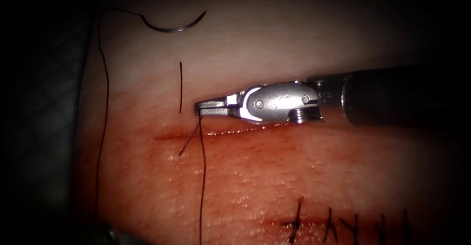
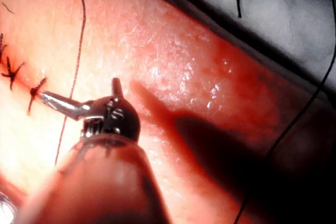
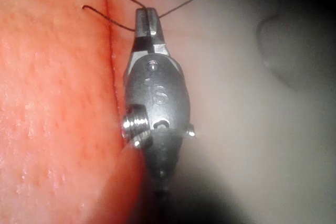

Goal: Wound Closure
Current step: Use the right gripper to adjust the length of suture in the left tool.

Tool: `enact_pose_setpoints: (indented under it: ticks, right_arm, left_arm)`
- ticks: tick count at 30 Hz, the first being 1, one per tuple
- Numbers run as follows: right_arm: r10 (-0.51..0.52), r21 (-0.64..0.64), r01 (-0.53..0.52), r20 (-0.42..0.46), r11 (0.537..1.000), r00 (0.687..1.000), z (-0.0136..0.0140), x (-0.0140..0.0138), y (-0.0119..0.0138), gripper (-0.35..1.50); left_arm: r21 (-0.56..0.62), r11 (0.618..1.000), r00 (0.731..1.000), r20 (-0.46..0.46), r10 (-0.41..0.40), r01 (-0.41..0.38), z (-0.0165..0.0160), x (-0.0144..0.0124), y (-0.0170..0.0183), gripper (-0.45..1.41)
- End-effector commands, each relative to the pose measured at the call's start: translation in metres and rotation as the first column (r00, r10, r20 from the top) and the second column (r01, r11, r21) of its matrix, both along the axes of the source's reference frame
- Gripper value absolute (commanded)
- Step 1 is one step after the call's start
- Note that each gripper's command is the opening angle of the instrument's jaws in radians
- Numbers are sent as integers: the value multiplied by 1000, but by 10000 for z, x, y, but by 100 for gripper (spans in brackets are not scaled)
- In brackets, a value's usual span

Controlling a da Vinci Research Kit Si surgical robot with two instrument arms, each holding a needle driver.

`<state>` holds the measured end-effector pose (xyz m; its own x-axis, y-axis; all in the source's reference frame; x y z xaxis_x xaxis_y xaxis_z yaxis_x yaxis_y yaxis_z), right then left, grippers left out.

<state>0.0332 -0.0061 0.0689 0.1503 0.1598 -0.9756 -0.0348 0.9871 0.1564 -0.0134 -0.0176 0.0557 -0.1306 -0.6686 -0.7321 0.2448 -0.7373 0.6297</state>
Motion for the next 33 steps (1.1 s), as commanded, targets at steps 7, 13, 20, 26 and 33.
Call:
enact_pose_setpoints:
  ticks: [7,13,20,26,33]
  right_arm:
    - [-4,6,4,-5,1000,1000,4,5,-5,-35]
    - [-4,10,4,-13,1000,1000,-4,-3,-14,-35]
    - [-4,28,5,-21,1000,1000,-25,0,-31,-35]
    - [66,92,-63,-33,994,997,-28,-3,-27,93]
    - [189,125,-192,33,973,981,-42,-19,-11,148]
  left_arm:
    - [6,999,999,10,-46,46,9,16,22,-45]
    - [-1,991,991,-29,-132,132,-3,86,48,-45]
    - [-15,978,976,-58,-210,210,-3,141,79,-45]
    - [-39,968,965,-78,-252,249,1,160,107,-45]
    - [-56,965,961,-91,-261,256,12,163,115,-45]
